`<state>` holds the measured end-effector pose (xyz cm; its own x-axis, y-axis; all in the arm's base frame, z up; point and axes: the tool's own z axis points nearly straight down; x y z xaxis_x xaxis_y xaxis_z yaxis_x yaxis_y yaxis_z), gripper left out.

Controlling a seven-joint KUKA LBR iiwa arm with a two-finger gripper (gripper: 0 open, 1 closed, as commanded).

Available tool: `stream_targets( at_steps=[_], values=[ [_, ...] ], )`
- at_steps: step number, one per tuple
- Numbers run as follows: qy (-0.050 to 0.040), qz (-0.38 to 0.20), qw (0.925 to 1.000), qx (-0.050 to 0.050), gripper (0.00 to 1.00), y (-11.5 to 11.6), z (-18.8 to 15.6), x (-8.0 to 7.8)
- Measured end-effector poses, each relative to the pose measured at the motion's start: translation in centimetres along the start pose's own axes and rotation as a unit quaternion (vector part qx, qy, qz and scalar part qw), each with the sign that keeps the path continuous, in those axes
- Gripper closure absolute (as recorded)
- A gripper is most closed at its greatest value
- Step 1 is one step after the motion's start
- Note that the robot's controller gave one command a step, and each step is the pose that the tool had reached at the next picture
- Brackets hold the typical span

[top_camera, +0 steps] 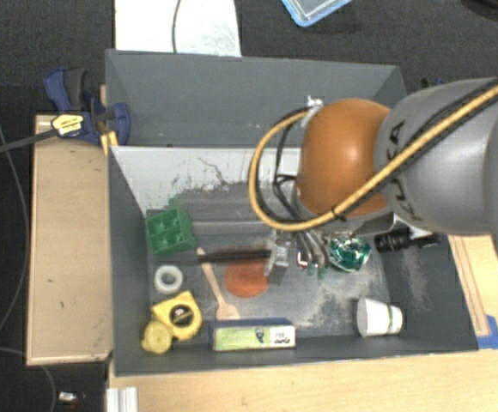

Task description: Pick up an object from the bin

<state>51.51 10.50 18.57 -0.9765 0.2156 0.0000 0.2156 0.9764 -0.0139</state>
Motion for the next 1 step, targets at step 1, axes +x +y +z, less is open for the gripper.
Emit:
stream_targets(
  at_steps=[1],
  values=[
    [-0.0023,-0.026,0.9997,0.0,1.0,1.77,4.97,0.2]
  ],
)
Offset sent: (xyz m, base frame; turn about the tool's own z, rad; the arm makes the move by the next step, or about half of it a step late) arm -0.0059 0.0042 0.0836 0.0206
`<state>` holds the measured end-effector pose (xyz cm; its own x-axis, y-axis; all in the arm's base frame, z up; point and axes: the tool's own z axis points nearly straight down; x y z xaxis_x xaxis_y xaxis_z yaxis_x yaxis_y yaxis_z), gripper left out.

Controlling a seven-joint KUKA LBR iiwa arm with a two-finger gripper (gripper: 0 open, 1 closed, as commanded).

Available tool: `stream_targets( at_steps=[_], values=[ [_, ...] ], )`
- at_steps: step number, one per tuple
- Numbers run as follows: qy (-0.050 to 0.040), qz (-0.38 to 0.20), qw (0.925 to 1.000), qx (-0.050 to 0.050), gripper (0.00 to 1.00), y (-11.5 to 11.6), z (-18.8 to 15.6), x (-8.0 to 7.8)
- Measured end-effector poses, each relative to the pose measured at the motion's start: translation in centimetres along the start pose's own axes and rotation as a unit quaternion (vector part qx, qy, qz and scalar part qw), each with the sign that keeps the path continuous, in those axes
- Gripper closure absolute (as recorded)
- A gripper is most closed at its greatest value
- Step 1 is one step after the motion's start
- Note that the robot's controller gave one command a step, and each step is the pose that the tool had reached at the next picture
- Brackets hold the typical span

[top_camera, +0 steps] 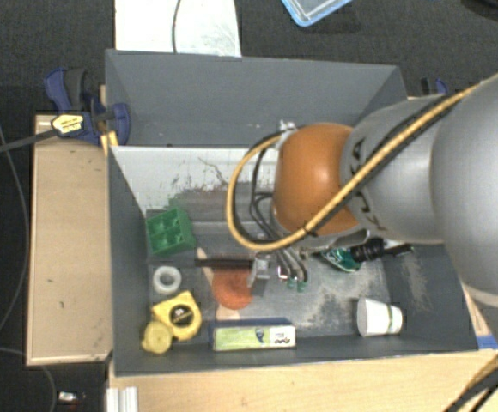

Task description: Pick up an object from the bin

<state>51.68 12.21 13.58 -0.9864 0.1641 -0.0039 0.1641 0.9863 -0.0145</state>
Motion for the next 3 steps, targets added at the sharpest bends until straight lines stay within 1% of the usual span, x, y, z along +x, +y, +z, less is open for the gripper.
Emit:
stream_targets(
  at_steps=[1,2,3],
  values=[
    [0.0065,0.002,1.0,0.002,1.0,-0.3,-2.1,0.6],
    [0.0075,-0.005,1.0,0.004,1.0,0.5,-10.0,0.6],
    [0.0061,0.003,1.0,0.003,1.0,0.2,-17.1,0.8]
  ],
)
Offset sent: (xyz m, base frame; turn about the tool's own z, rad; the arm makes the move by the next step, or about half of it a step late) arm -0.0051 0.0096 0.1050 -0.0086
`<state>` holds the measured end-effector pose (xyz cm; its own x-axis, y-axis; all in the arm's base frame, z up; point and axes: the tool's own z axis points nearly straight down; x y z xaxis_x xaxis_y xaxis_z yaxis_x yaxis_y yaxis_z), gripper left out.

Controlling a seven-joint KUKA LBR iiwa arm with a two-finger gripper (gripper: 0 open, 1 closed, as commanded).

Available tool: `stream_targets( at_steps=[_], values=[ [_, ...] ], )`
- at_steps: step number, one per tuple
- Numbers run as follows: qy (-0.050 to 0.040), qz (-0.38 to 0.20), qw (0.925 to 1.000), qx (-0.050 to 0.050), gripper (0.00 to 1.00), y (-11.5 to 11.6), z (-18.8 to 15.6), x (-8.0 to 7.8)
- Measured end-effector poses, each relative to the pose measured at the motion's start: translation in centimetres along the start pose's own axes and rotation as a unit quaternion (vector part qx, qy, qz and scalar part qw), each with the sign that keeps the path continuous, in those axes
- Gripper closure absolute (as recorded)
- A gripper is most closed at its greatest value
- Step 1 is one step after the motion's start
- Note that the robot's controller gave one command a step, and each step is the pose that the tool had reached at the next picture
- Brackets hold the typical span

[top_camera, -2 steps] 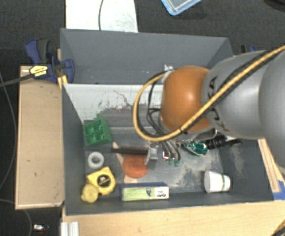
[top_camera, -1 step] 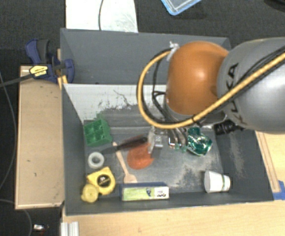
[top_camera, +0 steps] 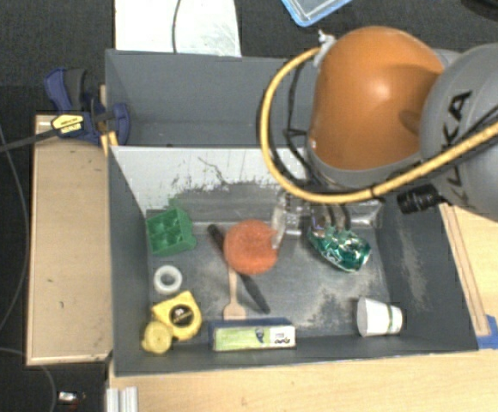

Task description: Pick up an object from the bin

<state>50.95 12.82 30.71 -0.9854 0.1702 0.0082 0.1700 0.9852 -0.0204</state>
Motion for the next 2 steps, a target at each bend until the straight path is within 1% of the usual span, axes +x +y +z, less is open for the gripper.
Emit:
stream_targets(
  at_steps=[1,2],
  values=[
    [-0.0047,0.005,1.0,-0.002,1.0,1.7,3.5,0.6],
    [-0.0061,-0.088,0.9961,-0.001,1.0,4.4,6.6,-2.1]
  ],
)
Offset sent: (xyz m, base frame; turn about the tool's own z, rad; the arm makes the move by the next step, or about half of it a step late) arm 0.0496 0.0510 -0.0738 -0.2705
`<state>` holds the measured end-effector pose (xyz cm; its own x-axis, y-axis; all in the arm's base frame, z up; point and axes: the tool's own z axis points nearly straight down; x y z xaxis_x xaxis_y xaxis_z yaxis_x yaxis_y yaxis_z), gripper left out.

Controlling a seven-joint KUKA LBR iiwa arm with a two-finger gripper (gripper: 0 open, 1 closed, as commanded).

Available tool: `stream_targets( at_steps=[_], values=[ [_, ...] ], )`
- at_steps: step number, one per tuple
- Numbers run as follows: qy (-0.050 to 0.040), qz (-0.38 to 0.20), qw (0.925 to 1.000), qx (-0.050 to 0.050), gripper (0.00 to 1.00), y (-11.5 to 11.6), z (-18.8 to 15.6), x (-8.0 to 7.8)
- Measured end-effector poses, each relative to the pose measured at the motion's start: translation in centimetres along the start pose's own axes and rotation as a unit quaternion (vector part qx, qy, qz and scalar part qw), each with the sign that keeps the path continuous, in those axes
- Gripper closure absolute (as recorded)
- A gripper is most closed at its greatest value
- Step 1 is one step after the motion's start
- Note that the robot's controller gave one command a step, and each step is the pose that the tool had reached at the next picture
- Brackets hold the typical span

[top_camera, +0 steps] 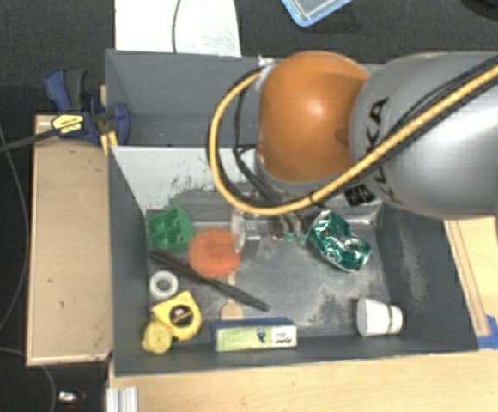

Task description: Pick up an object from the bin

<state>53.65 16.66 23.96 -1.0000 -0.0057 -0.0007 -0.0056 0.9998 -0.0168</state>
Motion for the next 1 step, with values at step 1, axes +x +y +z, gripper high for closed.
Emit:
stream_targets(
  at_steps=[1],
  values=[
    [0.0006,-0.076,0.9971,-0.001,1.0,0.88,6.09,2.04]
  ],
)
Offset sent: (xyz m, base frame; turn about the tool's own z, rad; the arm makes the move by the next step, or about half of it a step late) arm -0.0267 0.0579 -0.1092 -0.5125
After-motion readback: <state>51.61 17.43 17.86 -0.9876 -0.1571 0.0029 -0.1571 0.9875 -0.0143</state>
